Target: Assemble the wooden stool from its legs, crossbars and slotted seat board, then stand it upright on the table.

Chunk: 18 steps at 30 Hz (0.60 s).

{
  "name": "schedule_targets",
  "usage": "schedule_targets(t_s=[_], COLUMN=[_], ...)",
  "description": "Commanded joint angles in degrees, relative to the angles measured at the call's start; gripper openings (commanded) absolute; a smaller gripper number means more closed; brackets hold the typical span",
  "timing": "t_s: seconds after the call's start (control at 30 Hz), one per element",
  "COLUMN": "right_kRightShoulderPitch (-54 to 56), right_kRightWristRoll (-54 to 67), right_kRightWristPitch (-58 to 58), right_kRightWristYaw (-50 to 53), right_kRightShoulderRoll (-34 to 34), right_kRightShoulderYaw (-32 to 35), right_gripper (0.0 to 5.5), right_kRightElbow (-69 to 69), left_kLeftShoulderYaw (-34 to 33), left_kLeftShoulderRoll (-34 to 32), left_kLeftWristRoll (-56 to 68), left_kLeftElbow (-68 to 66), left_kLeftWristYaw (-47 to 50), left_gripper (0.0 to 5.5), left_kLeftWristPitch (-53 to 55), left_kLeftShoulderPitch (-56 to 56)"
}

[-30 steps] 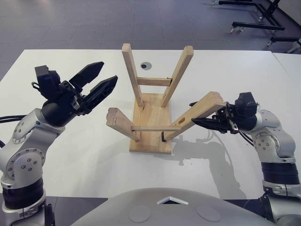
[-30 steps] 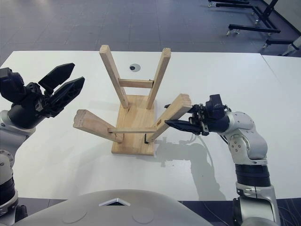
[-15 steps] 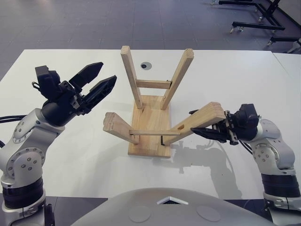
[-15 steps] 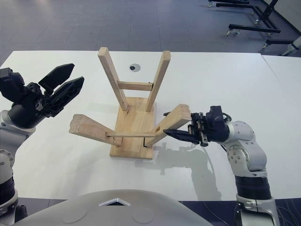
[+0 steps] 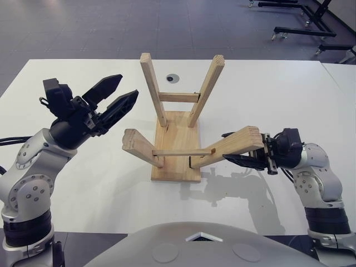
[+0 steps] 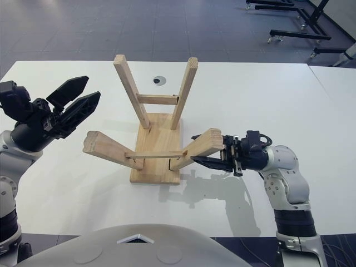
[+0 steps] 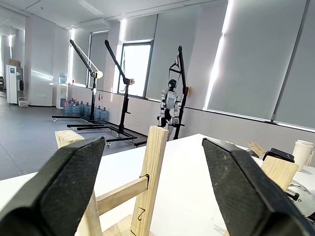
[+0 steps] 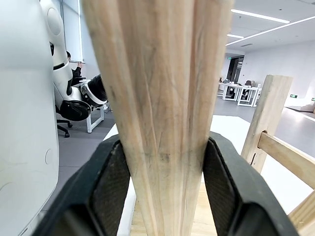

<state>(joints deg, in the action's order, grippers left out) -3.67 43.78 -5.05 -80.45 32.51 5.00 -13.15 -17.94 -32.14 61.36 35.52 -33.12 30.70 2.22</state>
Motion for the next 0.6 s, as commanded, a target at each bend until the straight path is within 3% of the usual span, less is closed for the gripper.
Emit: schedule_targets(t_s=[0.03,0.6], right_kRightShoulderPitch=[0.61,1.69], right_kRightWristRoll=[-2.04,-2.98], right_kRightWristPitch=[-0.94,1.29], right_kRightWristYaw=[0.14,-0.27], right_kRightShoulderRoll=[0.95,0.48], right_kRightShoulderYaw=[-0.86,-3.43], right_gripper=[2.04,2.04], right_kRightElbow=[1.39,2.51], left_kLeftShoulderYaw=[0.55,1.4], left_kLeftShoulderRoll=[-0.2,-0.02], left_kLeftWristRoll=[-0.78,-2.62], left_kLeftElbow=[-0.51,-1.16], left_kLeftWristYaw=[-0.3,-1.26], left_gripper=[3.6,3.6], left_kLeftWristPitch=[-0.21,-0.3], left_kLeftShoulderPitch=[-0.59,-0.46])
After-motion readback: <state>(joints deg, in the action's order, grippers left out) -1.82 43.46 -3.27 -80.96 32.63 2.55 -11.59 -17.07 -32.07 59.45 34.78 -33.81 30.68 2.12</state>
